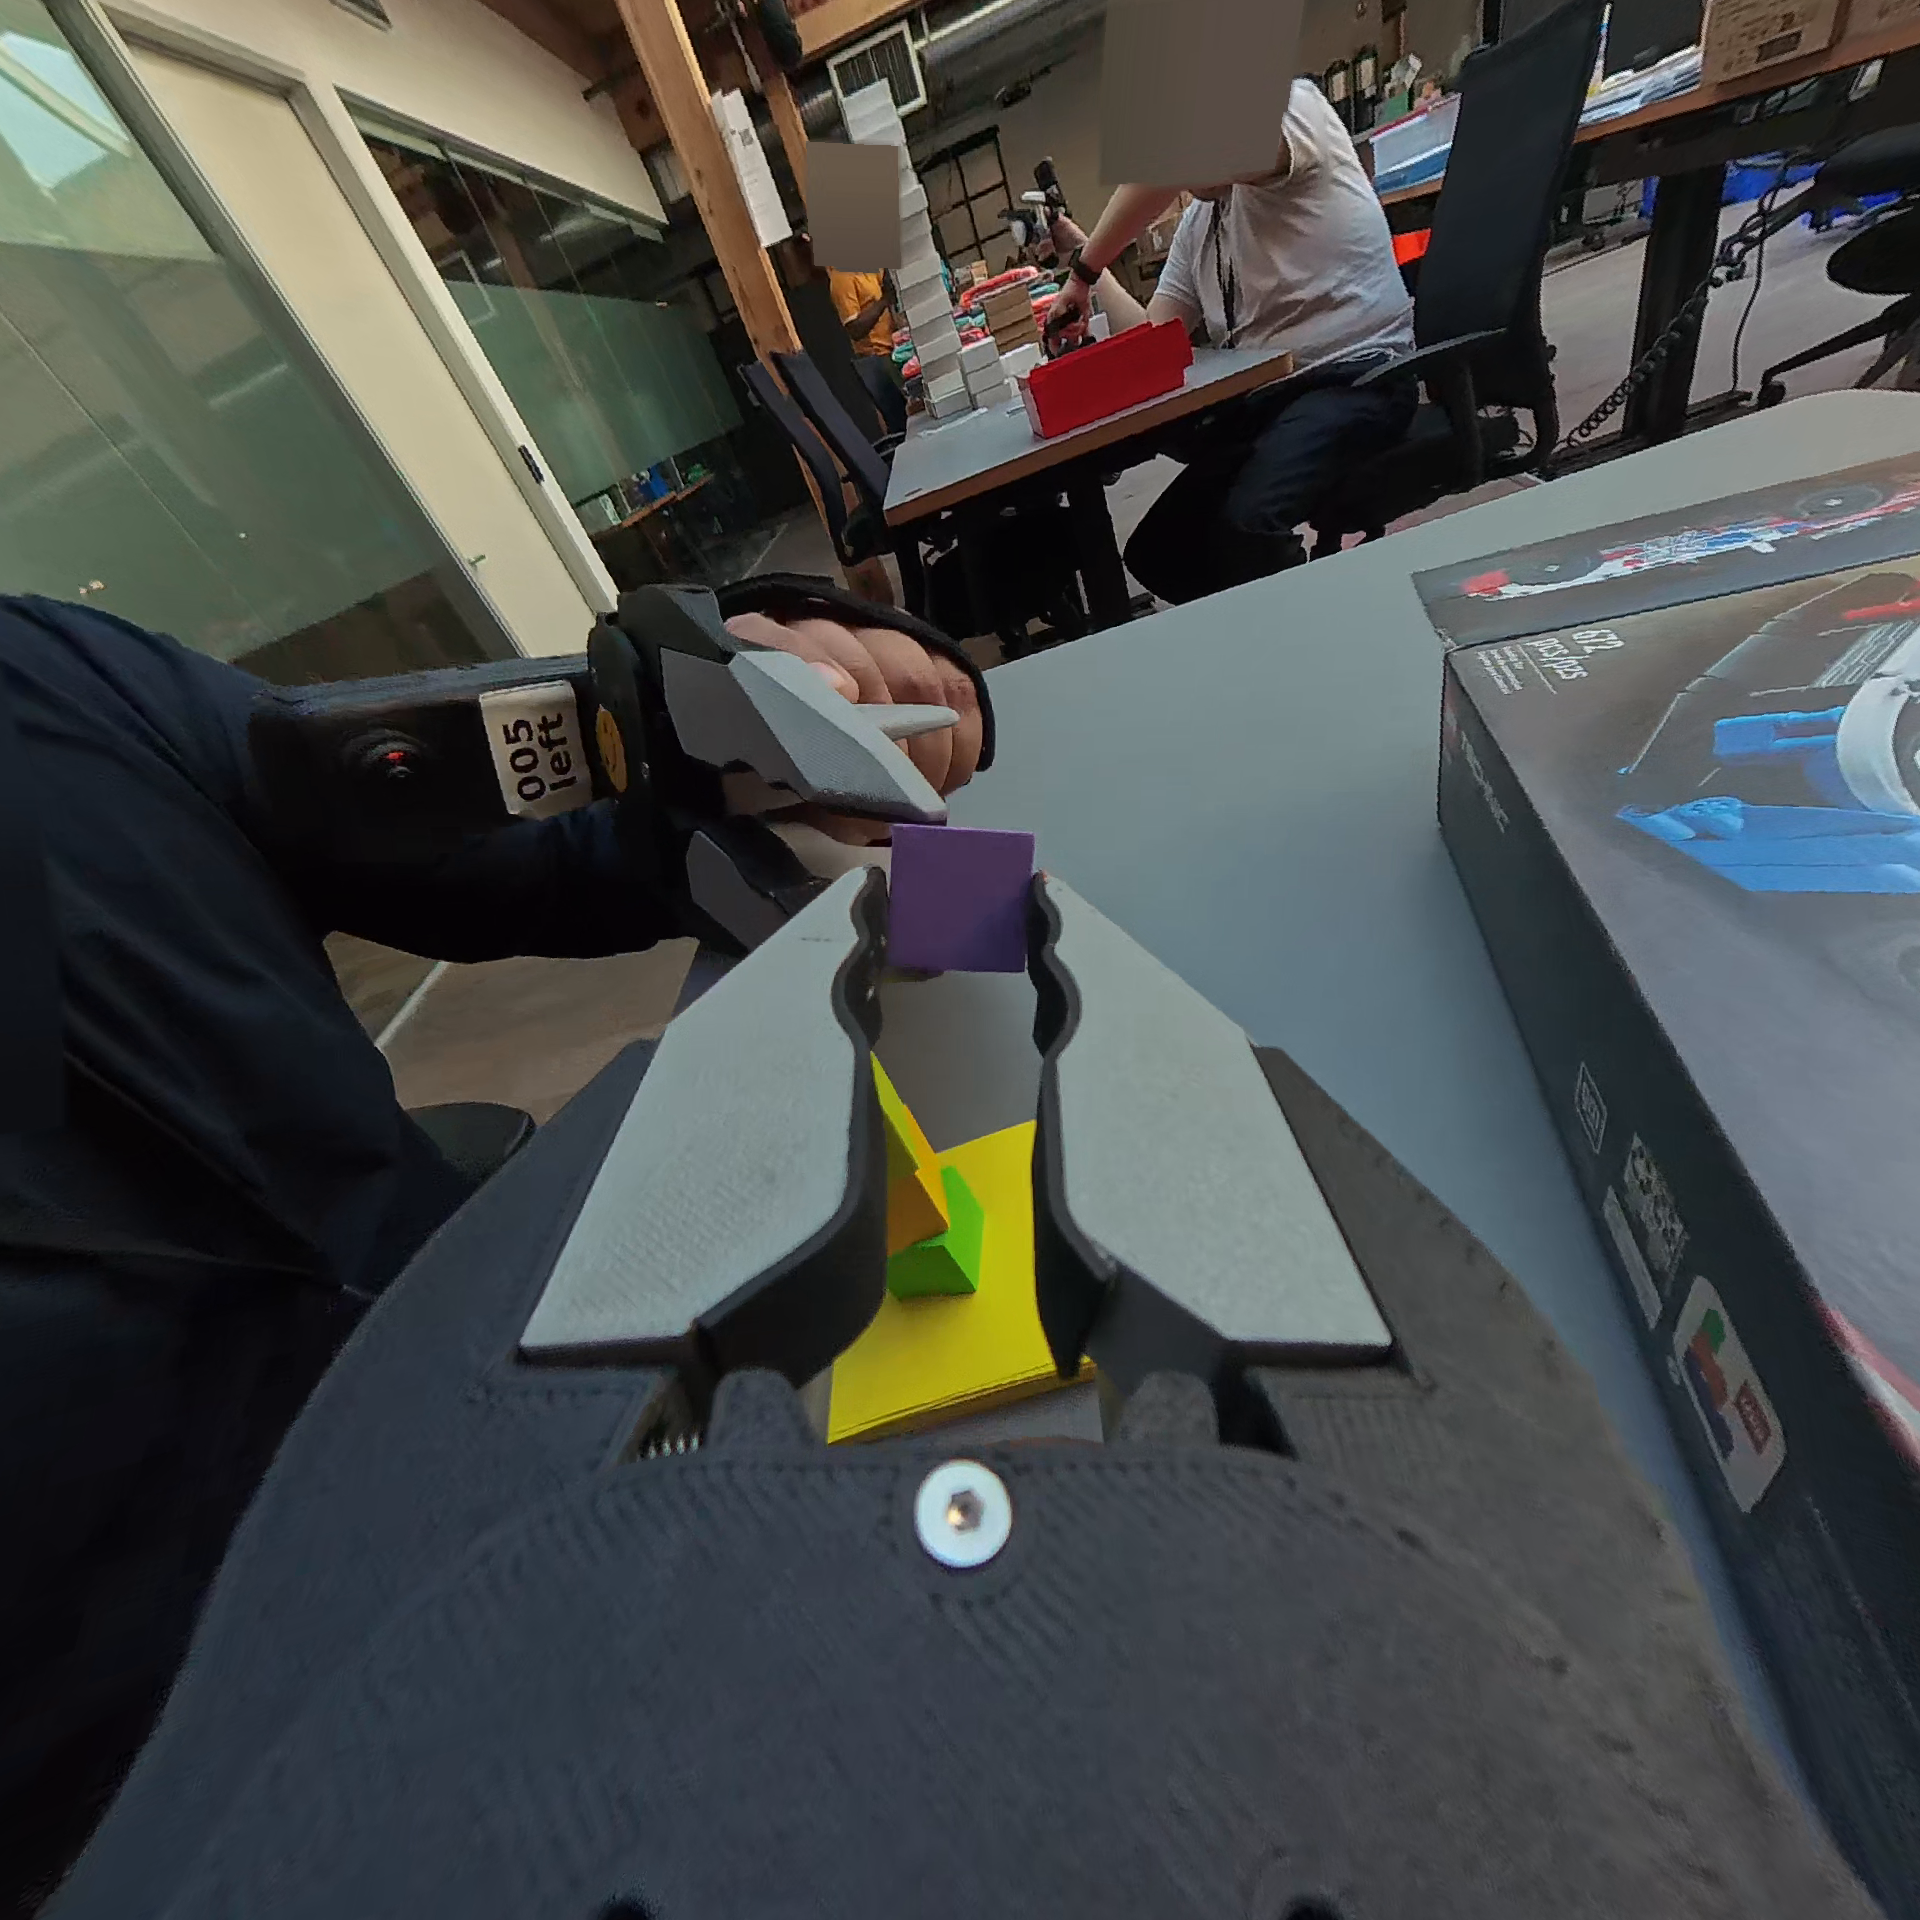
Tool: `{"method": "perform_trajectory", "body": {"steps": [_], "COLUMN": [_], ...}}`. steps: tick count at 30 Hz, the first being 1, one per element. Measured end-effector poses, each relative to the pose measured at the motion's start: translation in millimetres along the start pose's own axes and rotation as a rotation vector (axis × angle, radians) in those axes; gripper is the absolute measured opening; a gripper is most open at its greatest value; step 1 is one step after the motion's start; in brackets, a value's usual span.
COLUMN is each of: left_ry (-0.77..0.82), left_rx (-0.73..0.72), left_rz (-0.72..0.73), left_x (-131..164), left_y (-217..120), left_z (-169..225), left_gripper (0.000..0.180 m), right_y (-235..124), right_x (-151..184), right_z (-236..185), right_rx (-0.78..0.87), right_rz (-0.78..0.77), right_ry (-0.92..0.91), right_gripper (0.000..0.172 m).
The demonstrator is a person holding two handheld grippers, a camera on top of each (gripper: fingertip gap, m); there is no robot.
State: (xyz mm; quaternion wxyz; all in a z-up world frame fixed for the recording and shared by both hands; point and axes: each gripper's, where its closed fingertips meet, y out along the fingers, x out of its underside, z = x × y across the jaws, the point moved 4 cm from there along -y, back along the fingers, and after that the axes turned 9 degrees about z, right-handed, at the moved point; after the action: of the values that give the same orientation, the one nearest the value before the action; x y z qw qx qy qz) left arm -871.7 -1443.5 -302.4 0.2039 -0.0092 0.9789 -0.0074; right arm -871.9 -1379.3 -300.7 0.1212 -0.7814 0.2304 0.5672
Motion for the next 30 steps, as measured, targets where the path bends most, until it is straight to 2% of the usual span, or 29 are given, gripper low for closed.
{"method": "perform_trajectory", "body": {"steps": [2, 6, 10, 13, 15, 18, 23, 30], "left_ry": [-0.037, -0.271, -0.45, -0.538, -0.586, -0.705, -0.914, -1.028], "left_rx": [0.033, 0.157, 0.108, 0.085, 0.142, 0.272, 0.41, 0.451], "left_rz": [0.032, 0.197, 0.314, 0.293, 0.269, 0.273, 0.219, 0.199], "left_x": [-3.5, -14.7, -5.3, 11.3, 17.7, 13.8, 7.8, 8.5], "left_y": [-3.9, -22.5, -39.8, -39.3, -35.1, -30.5, -21.6, -18.7], "left_z": [2.2, -1.3, -28.1, -34.1, -25.9, -12.6, -3.2, -1.2], "left_gripper": [0.027, 0.033, 0.023, 0.019, 0.02, 0.023, 0.037, 0.033], "right_y": [-0.1, -2.3, -3.6, -2.1, -0.5, 0.7, 0.7, 2.2], "right_x": [1.6, -2.0, -2.6, 4.4, 9.7, 13.1, 11.8, 13.6], "right_z": [-4.7, -19.6, -29.3, -34.8, -34.7, -31.4, -29.0, -26.3], "right_rx": [-0.005, -0.065, -0.086, -0.123, -0.124, -0.097, -0.077, -0.054], "right_rz": [-0.033, -0.035, -0.051, -0.101, -0.138, -0.164, -0.157, -0.17], "right_ry": [-0.048, -0.113, -0.176, -0.178, -0.181, -0.187, -0.186, -0.196], "right_gripper": [0.023, 0.023, 0.023, 0.023, 0.024, 0.024, 0.024, 0.024]}}
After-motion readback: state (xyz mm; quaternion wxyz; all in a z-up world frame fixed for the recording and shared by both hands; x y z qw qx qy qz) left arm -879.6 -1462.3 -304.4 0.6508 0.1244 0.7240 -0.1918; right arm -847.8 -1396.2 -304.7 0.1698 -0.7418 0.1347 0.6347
